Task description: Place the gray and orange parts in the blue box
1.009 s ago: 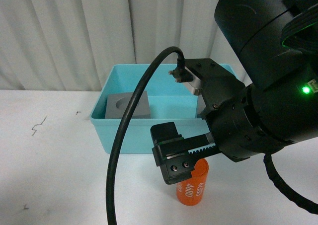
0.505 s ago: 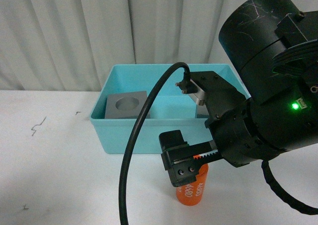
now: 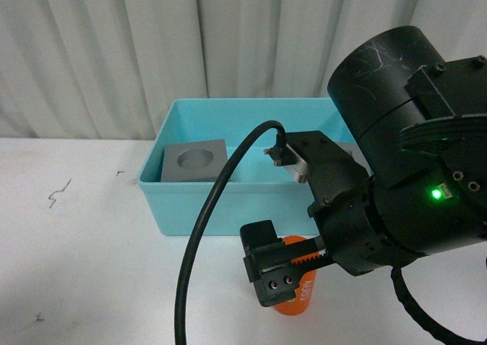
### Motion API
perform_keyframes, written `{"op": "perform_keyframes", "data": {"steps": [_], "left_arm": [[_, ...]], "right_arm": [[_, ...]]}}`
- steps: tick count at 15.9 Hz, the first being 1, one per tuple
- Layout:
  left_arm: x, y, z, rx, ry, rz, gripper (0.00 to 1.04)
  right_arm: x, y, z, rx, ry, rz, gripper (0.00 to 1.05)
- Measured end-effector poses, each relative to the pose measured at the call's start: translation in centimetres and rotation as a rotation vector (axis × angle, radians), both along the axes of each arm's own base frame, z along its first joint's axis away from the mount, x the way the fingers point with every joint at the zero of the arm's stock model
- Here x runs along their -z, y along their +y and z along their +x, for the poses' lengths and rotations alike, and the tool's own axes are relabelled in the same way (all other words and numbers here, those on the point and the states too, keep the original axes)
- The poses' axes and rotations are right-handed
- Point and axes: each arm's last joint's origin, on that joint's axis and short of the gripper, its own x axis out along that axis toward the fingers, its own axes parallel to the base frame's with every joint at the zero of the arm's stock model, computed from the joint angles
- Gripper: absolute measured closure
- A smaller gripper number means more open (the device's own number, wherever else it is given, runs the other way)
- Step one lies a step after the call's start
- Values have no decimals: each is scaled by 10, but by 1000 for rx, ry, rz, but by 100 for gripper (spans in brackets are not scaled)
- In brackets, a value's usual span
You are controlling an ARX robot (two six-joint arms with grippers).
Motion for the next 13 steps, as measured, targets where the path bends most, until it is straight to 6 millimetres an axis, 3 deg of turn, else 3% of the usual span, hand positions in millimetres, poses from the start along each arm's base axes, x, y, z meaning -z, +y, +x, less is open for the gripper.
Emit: {"op": "perform_keyframes", "data": {"steps": [5,10,13], "left_arm": [[0,0,0,0,0,0,7],[0,0,0,0,0,0,7],[0,0,0,0,0,0,7]], "right_arm": [[4,2,-2,-8,-1,4,7],[4,2,-1,-1,-27,-3,55],[2,2,-3,-6,-34,-13,57]]}}
